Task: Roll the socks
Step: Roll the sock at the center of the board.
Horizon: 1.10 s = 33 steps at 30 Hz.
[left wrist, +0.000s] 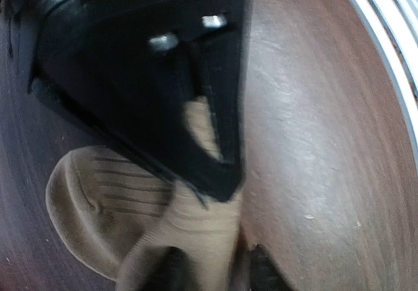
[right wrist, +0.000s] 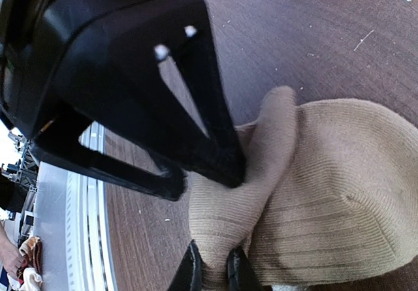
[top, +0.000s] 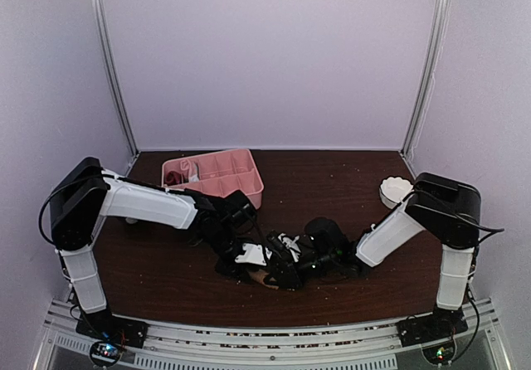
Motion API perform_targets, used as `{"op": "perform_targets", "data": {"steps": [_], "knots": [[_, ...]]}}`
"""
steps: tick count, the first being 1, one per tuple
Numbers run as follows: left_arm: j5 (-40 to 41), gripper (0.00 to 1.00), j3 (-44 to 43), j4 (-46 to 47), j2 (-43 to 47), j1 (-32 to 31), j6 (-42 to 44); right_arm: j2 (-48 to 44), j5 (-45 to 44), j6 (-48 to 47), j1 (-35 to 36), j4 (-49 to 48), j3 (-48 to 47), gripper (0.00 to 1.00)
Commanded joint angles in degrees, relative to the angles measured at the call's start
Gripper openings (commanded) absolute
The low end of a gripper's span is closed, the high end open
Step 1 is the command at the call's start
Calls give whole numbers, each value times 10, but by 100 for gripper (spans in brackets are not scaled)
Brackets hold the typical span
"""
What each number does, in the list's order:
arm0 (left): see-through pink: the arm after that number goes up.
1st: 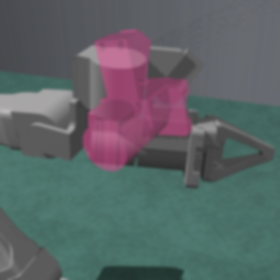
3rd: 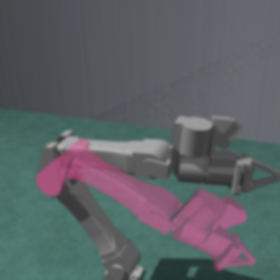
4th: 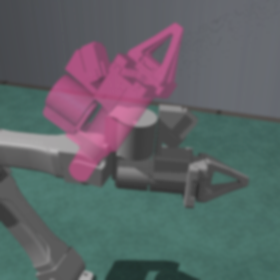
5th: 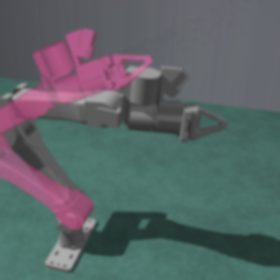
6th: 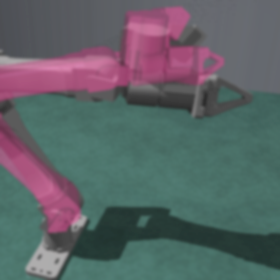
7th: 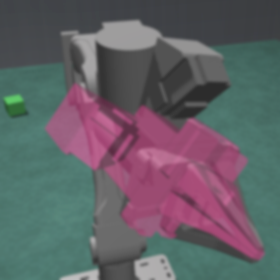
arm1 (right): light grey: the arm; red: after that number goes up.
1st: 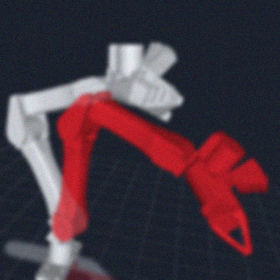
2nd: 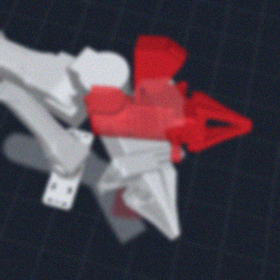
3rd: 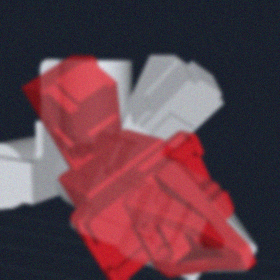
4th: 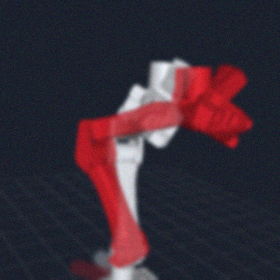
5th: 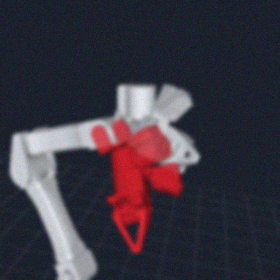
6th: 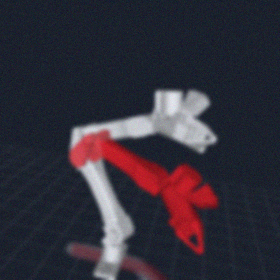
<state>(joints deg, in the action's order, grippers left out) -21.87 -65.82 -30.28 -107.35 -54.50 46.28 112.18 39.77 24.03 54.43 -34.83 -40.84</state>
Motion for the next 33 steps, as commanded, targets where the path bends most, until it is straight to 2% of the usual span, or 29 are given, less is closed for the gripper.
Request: {"op": "perform_targets", "data": {"steps": [1,3,6,10,13,14,15,16,17,21,24,26,30,31,33], "knots": [[15,19,-52,-40,-68,0,16,52,-48,7,0,187,46,2],[8,12,-70,-63,-90,8,9,44,-51,11,0,174,55,4],[-5,11,-76,-82,-94,16,3,13,-66,19,0,131,82,6],[-50,10,-100,-144,-105,25,-6,-40,-105,15,3,74,123,33],[-88,9,-129,-207,-128,29,-15,-90,-145,5,8,39,153,37],[-103,9,-139,-228,-136,30,-15,-107,-161,2,10,28,162,41],[-112,9,-146,-244,-142,31,-18,-126,-177,-3,14,25,170,47],[-119,9,-149,-255,-146,33,-22,-146,-199,-11,20,25,177,87],[-122,9,-152,-265,-148,33,-25,-169,-225,-21,27,31,184,99],[-124,9,-175,-311,-173,33,-52,-262,-338,-66,57,96,190,100],[-111,9,-187,-322,-192,34,-85,-330,-481,-86,84,180,176,100],[-104,9,-197,-331,-204,36,-103,-379,-564,-79,90,192,186,100],[-114,8,-219,-349,-230,44,-126,-477,-590,-31,84,43,291,100],[-113,8,-223,-351,-235,45,-128,-485,-584,-38,83,28,302,100],[-110,8,-228,-360,-245,47,-129,-478,-560,-77,84,84,280,100]]}}
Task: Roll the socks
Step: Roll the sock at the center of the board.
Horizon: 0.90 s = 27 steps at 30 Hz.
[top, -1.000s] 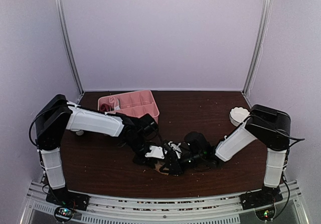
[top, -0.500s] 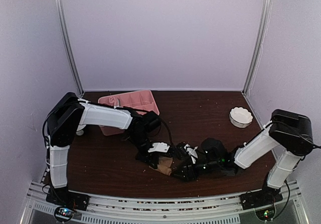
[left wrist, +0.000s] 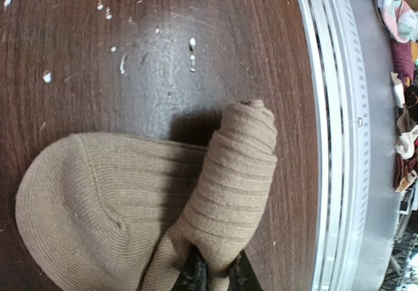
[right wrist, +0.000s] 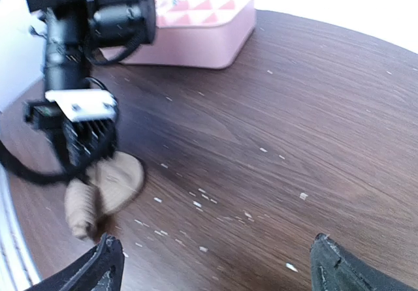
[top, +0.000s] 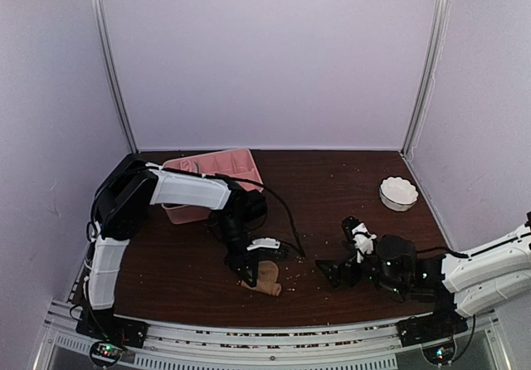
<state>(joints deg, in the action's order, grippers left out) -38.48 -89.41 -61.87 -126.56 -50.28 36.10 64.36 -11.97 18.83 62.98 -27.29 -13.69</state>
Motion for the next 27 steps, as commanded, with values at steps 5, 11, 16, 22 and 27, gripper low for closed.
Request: {"op": "perform_targets", "data": {"steps": [5,11,16,22,27], "knots": [[47,7,-8,-60,-77,15,-30,66,-47,-107,70,110,-52,94],[42,7,-18,-75,-100,28,-24,139,-80,-207,178,86,-106,72],[41,7,-29,-79,-110,35,-21,244,-72,-294,204,117,-228,56],[35,8,-31,-84,-113,41,-10,349,0,-377,177,138,-318,49],[26,9,-33,-92,-118,47,10,381,59,-404,136,169,-359,45]]}}
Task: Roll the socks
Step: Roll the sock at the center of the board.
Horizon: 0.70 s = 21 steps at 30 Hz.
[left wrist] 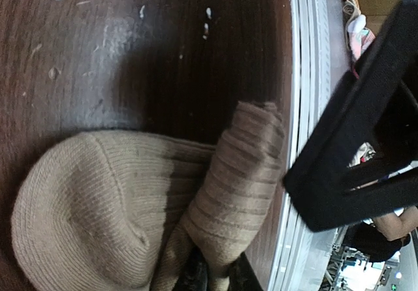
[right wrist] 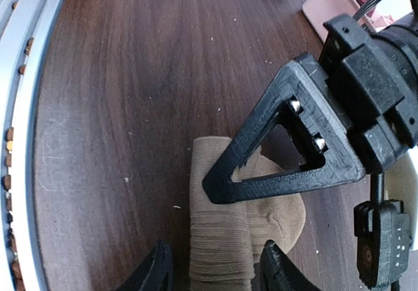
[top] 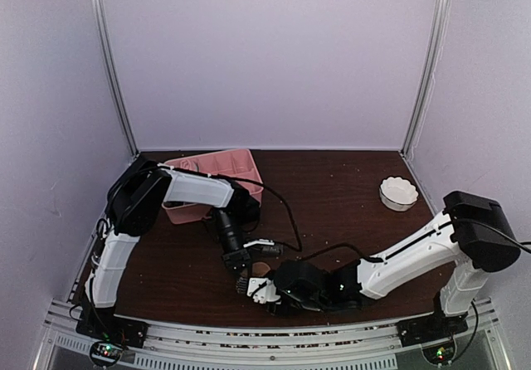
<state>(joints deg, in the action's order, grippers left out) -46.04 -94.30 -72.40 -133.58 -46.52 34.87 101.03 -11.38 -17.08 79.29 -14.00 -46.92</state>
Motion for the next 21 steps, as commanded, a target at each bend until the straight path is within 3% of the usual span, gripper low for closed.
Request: {"op": "perform_targets", "data": {"steps": [1,6,16,21], "knots": [[102,9,15,10,-49,9,26,20,62,-48,-34,42,-32,43],[103,10,9,6,-49,16,39,45,103,-52,-55,63,-52,33],[100,14,-12,-16,-59,21,63,90,131,-37,-62,80,-57,31],[96,25,-10,-12,-39,20,74,97,172,23,-83,101,-70,11]]}}
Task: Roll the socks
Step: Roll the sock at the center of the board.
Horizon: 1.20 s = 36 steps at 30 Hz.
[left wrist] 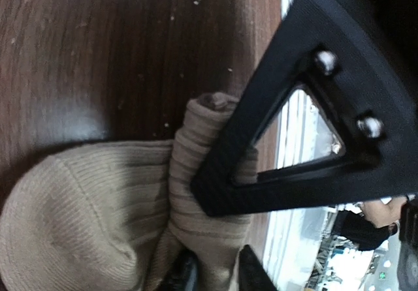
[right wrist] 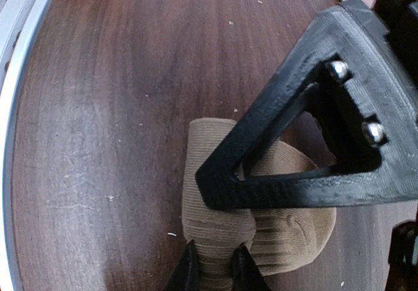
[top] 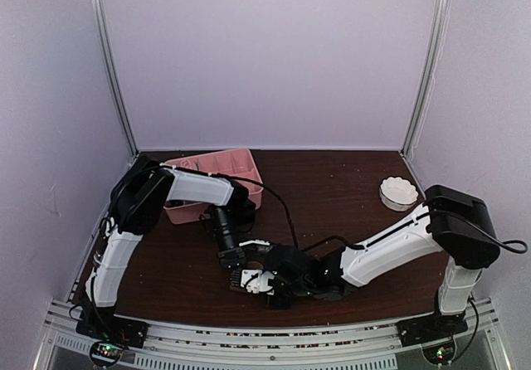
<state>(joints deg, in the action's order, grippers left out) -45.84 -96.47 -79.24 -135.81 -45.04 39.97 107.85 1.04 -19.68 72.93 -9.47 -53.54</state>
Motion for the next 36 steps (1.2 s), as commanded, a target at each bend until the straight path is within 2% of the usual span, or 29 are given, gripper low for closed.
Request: {"op": "perform_targets", "data": {"steps": [1,3,5,6,7,9,13,17,24,27,30,36], "knots": [[95,29,23,69,-3,6,23,32,66,66,-28,65,-6,9],[102,53,52,106,45,7,24,37,99,103,-40,90,-11,7],[110,67,98,166,107,10,17,35,119,134,-43,96,0,5],[111,92,122,197,141,13,13,31,126,150,-43,91,16,5],[110,97,152,235,177,17,5,23,132,168,-44,83,30,5],[110,98,214,323,249,34,-28,12,140,204,-43,74,52,4],[133,98,303,432,355,43,-53,19,176,263,-49,89,59,3],[117,98,357,473,418,42,-29,39,231,330,-65,83,56,2],[93,97,381,449,431,25,25,80,327,436,-121,94,25,1],[118,87,389,453,427,-5,34,86,350,473,-139,88,22,0],[158,73,396,478,417,-32,37,98,366,513,-153,81,22,0],[222,68,372,500,374,-55,41,113,388,555,-161,73,23,1]]}}
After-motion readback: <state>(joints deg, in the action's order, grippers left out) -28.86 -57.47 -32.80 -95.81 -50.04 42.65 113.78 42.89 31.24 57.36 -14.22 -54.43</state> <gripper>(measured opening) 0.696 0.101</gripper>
